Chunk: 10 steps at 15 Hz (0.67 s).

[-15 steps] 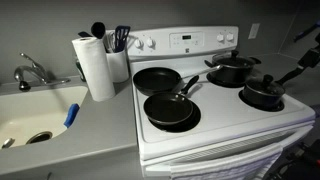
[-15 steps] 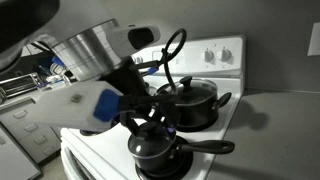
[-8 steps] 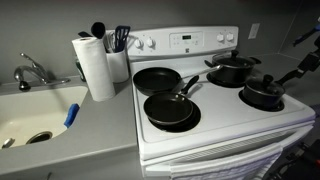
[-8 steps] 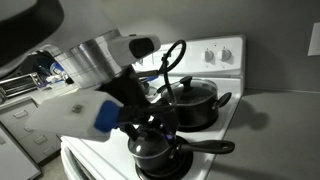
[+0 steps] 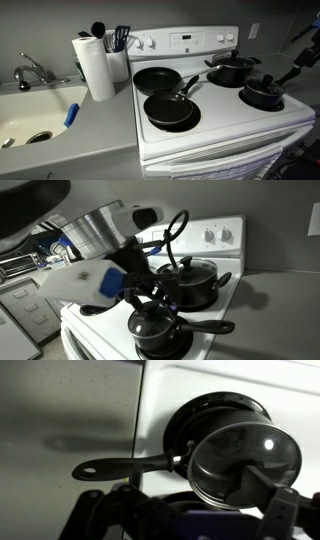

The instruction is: Remove the lid from the big pot and put it on the stove

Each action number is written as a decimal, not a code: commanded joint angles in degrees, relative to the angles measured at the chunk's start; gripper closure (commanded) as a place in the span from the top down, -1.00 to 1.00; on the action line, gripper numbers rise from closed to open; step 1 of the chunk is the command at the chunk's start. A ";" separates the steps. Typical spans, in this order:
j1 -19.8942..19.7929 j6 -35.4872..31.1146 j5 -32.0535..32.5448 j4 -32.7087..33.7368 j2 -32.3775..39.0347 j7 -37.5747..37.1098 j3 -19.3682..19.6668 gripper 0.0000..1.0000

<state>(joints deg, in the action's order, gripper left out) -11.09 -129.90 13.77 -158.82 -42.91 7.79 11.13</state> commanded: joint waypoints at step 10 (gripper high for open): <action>-2.30 -9.92 4.16 18.91 23.34 -17.40 -9.86 1.00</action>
<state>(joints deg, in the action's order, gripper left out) -10.65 -141.79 12.89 -145.91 -24.04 -4.05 5.79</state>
